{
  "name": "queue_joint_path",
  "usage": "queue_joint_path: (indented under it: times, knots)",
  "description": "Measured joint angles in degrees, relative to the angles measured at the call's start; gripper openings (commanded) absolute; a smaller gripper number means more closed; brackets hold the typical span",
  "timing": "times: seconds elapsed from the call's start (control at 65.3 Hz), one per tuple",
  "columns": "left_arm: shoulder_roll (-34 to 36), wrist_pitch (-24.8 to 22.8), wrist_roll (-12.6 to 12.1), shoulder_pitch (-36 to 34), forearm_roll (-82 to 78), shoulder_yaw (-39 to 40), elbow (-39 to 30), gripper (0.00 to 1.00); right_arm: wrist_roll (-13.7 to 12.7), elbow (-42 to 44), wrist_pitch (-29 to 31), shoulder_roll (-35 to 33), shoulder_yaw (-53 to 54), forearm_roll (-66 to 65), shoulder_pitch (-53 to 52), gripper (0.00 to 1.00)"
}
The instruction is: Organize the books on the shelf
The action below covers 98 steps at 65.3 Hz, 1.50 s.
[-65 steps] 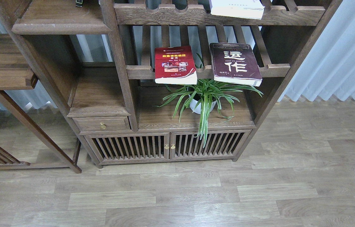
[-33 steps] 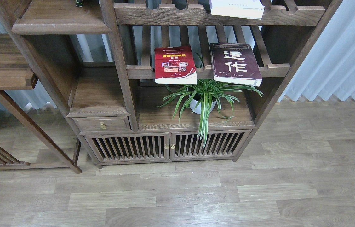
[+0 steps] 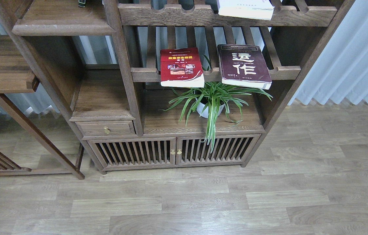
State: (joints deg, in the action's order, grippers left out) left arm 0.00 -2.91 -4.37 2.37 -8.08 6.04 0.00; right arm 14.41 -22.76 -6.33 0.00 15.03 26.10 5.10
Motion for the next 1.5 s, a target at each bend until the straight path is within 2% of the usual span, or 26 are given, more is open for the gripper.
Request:
queue_joint_path:
  times: [1.5]
  knots:
    - [0.0, 0.0, 0.0, 0.0, 0.0, 0.0, 0.0, 1.0, 0.0, 0.0, 0.0, 0.0, 0.0, 0.0, 0.0, 0.99]
